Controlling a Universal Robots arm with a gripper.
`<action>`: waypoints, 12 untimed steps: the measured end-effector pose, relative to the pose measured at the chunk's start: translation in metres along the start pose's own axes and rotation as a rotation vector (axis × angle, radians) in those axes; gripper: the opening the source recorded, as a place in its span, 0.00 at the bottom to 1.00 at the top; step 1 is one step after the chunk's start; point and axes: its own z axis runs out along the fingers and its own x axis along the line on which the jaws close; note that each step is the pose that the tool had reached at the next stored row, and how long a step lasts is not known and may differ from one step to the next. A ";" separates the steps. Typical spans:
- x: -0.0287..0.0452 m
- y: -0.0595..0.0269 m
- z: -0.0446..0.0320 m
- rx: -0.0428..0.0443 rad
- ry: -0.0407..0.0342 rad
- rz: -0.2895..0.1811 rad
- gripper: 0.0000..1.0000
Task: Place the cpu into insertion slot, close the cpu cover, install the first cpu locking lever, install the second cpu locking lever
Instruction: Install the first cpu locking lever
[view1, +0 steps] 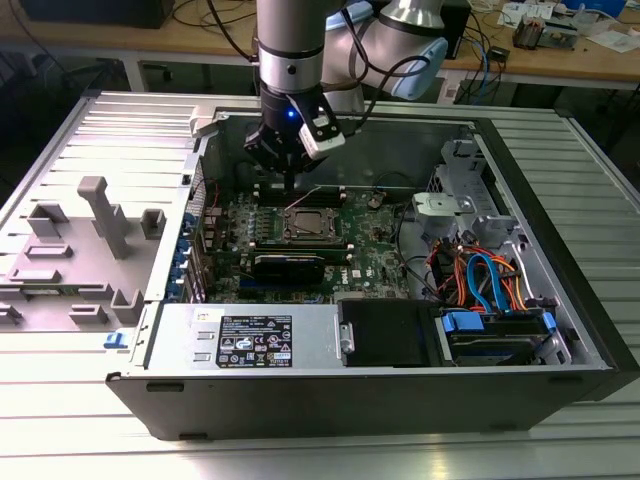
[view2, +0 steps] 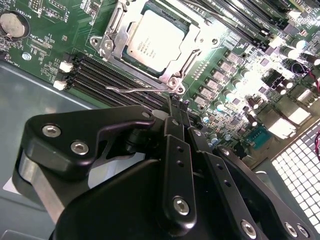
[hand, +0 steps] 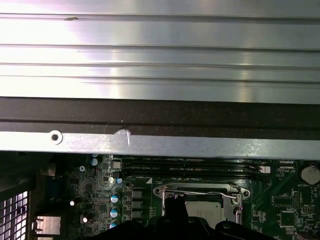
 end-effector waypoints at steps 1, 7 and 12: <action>-0.0002 0.0000 0.0002 0.0001 -0.0017 0.002 0.11; -0.0006 0.0000 0.0028 0.0001 -0.0223 0.007 0.11; -0.0013 -0.0002 0.0088 0.0005 -0.0224 0.011 0.11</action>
